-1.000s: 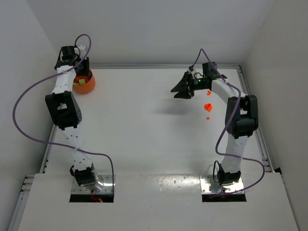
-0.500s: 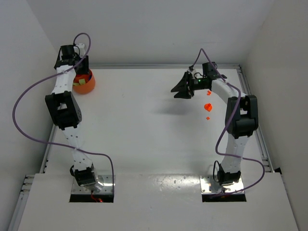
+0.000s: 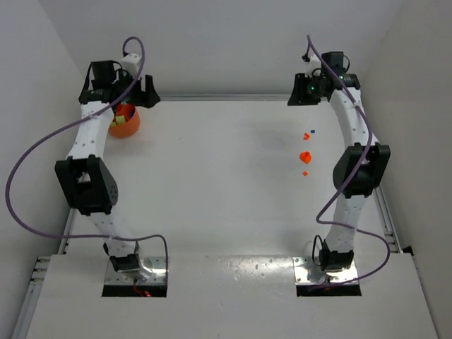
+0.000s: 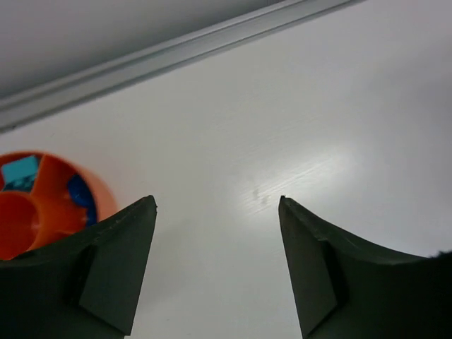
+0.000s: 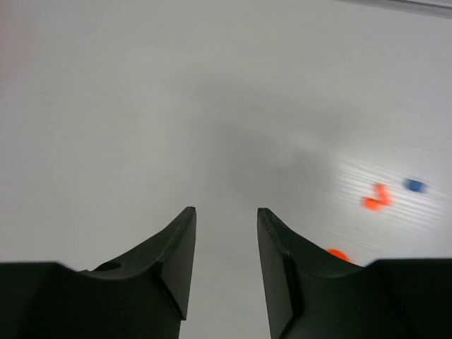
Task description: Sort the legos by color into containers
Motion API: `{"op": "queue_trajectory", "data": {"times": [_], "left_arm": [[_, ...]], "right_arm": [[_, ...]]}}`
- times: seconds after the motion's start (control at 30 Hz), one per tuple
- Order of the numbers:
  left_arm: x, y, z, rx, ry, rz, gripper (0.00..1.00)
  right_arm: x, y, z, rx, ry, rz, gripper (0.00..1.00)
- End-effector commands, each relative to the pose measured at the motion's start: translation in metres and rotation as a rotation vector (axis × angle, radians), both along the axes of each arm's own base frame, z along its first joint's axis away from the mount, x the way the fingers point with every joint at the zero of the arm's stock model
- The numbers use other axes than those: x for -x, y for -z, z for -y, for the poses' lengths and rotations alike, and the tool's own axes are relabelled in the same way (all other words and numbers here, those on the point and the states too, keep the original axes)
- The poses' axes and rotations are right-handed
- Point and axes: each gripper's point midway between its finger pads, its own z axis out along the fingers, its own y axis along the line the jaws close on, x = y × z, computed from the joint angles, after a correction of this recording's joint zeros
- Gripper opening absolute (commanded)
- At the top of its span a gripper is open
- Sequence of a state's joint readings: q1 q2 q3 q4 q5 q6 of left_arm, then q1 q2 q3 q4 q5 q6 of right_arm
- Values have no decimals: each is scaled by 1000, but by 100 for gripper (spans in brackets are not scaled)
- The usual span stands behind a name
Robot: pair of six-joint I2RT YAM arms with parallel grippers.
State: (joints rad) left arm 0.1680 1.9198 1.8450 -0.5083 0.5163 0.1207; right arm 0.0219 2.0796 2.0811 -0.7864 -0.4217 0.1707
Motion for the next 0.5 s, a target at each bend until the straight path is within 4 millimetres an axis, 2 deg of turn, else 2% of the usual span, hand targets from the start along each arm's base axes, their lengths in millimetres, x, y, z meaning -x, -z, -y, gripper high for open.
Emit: {"op": "queue_trajectory", "data": {"times": [0.0, 0.03, 0.07, 0.1, 0.2, 0.23, 0.27, 0.33, 0.37, 0.47], "left_arm": [[38, -57, 72, 30, 196, 134, 78], [46, -56, 80, 42, 203, 123, 78], [53, -46, 86, 57, 209, 97, 79], [63, -56, 98, 74, 222, 114, 79], [76, -51, 110, 85, 224, 111, 80], [81, -56, 111, 95, 218, 115, 80], [82, -58, 113, 89, 217, 128, 80], [85, -56, 118, 116, 203, 112, 80], [87, -50, 118, 127, 197, 92, 80], [90, -43, 120, 139, 201, 85, 86]], "right_arm": [[-13, 62, 95, 369, 132, -69, 39], [-16, 68, 104, 382, 152, -81, 39], [-18, 76, 112, 395, 169, -96, 39], [-20, 93, 127, 419, 213, -129, 38], [-28, 109, 142, 453, 273, -133, 38], [-30, 111, 142, 453, 275, -127, 38], [-28, 126, 142, 454, 270, -146, 39], [-34, 136, 152, 474, 297, -140, 39], [-36, 149, 155, 484, 300, -161, 41], [-40, 157, 160, 484, 307, -173, 41]]}}
